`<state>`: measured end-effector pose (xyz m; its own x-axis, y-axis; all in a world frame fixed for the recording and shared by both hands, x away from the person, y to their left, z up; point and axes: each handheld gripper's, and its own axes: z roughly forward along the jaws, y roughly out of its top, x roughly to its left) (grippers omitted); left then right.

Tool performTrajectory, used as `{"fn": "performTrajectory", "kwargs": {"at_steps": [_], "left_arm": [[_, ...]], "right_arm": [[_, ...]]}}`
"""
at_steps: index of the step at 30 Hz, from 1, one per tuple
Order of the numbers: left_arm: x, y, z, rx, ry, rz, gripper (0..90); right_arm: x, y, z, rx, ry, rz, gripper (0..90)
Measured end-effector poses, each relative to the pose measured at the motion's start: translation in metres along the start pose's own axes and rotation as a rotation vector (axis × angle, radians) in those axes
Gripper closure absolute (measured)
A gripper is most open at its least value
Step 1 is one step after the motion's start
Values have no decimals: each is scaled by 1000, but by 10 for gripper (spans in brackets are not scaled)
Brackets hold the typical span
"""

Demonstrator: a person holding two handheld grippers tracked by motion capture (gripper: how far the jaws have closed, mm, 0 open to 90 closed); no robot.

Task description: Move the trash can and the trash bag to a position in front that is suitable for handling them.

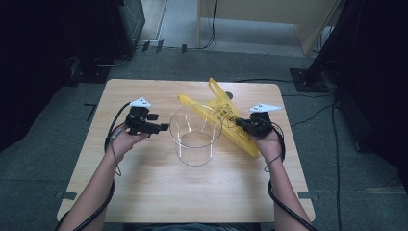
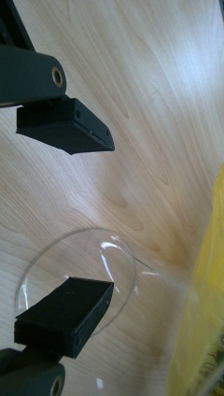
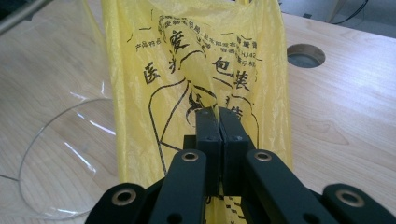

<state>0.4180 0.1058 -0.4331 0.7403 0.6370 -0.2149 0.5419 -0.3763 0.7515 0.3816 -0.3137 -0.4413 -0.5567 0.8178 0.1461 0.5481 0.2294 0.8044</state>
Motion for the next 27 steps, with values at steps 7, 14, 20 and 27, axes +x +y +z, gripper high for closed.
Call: {"fn": "performTrajectory", "kwargs": {"at_steps": [7,14,20,27], "left_arm": [[-3,6,-6,-2,-37,-18,263],[-7,13,-15,-26,-34,-8,263],[-13,19,-20,-30,-54,-6,263],[-16,22,-23,-32,-40,-5,265]], "right_arm": [[3,6,-6,-16,0,-15,899],[6,12,-10,-17,13,-22,899],[8,16,-13,-35,22,-11,899],[9,21,-18,-45,34,-18,899]]}}
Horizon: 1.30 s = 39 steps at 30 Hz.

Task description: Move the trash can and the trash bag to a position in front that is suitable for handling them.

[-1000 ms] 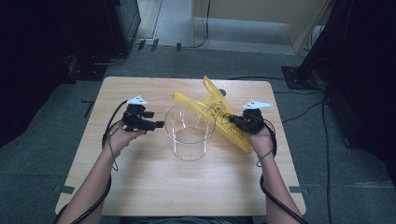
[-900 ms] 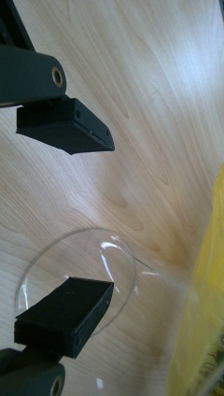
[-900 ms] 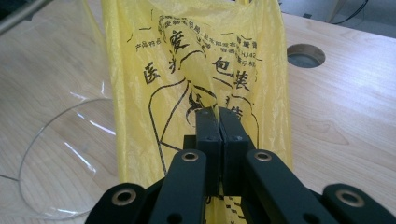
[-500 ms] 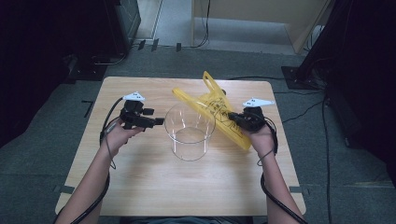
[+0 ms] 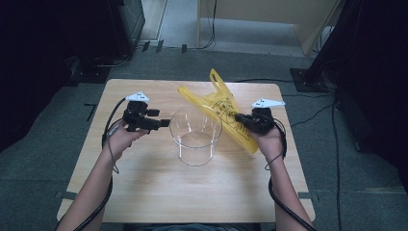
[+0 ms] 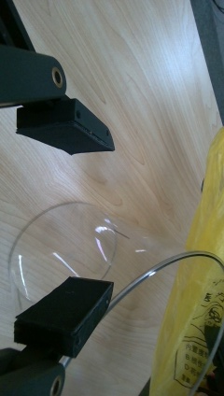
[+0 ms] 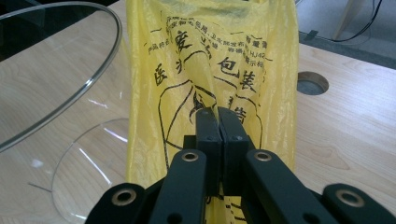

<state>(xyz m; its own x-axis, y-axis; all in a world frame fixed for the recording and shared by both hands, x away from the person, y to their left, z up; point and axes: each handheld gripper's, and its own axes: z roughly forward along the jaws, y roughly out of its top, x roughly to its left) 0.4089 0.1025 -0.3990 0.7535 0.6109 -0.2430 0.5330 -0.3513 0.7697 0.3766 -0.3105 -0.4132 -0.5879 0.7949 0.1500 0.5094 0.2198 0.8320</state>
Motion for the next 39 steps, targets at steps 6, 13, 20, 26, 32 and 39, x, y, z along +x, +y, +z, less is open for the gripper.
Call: {"fn": "performTrajectory", "kwargs": {"at_steps": [6,13,20,26,32,39], "left_arm": [[-3,6,-8,-27,-14,2,264],[-11,11,-10,-25,-25,6,265],[-17,16,-12,-37,-45,12,264],[-26,22,-11,-40,-73,31,263],[-33,24,-7,-28,-69,55,263],[-42,28,-2,-28,-64,81,262]], "right_arm": [[1,2,-3,-9,4,0,899],[5,7,-7,-21,0,-18,898],[8,17,-19,-62,-7,-21,899],[12,25,-28,-90,-8,-36,899],[20,34,-37,-128,2,-48,899],[36,43,-37,-157,48,-79,899]]}}
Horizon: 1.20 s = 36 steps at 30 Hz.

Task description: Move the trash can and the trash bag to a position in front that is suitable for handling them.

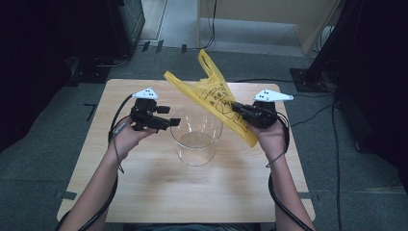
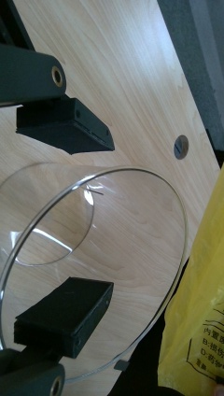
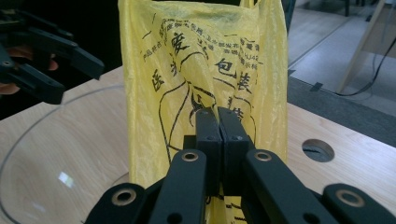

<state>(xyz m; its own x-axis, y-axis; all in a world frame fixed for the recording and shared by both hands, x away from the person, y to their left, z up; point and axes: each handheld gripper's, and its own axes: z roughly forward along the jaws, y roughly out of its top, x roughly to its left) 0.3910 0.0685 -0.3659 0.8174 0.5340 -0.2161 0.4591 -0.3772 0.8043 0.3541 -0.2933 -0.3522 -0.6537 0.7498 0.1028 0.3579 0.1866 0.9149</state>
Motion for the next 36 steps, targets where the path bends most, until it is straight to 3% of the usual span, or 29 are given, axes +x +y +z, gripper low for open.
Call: {"fn": "performTrajectory", "kwargs": {"at_steps": [11,28,36], "left_arm": [[-10,4,11,5,0,27,261],[-21,7,15,-60,-21,56,257],[-28,10,15,-91,-49,74,256]], "right_arm": [[20,8,8,-30,114,-12,899],[48,4,33,0,295,-60,899],[60,1,45,42,351,-99,898]]}}
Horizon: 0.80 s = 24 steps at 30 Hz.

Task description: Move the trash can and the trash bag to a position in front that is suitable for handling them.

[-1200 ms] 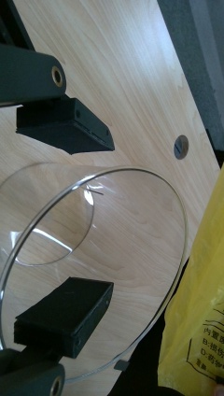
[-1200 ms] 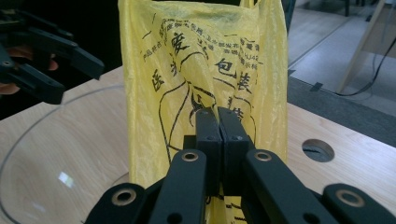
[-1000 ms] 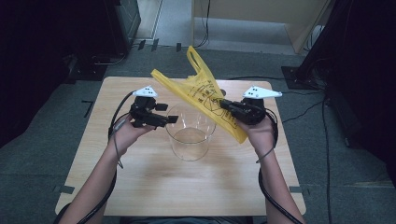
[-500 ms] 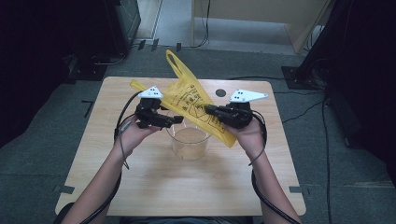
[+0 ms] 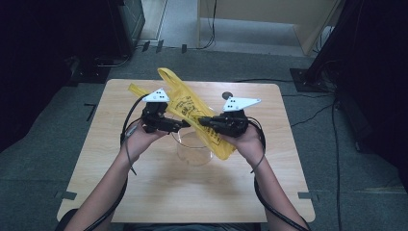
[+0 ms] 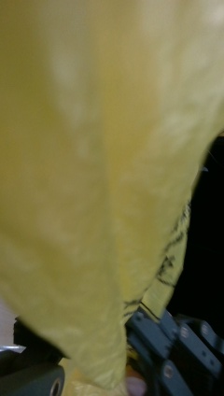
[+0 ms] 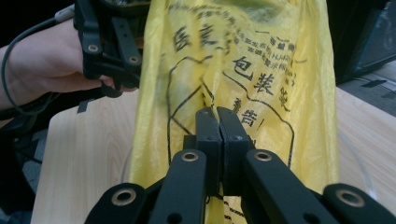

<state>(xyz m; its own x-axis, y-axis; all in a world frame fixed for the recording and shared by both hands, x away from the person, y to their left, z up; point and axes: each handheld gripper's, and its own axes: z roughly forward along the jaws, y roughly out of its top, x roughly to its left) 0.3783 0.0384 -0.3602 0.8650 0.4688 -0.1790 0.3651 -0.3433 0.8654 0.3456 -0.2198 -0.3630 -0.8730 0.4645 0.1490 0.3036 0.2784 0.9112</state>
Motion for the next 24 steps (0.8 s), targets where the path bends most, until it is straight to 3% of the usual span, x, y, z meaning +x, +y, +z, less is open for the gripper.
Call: {"fn": "performTrajectory", "kwargs": {"at_steps": [9,17,21,24], "left_arm": [[0,0,0,-1,-34,2,259],[10,1,-10,-33,-59,-74,267],[15,-1,-7,-39,-98,-130,272],[16,-4,-1,-30,-126,-139,360]], "right_arm": [[2,-2,6,15,23,-22,899],[2,-6,7,48,33,-70,898],[1,-8,6,49,55,-81,898],[2,-8,8,64,73,-93,898]]}}
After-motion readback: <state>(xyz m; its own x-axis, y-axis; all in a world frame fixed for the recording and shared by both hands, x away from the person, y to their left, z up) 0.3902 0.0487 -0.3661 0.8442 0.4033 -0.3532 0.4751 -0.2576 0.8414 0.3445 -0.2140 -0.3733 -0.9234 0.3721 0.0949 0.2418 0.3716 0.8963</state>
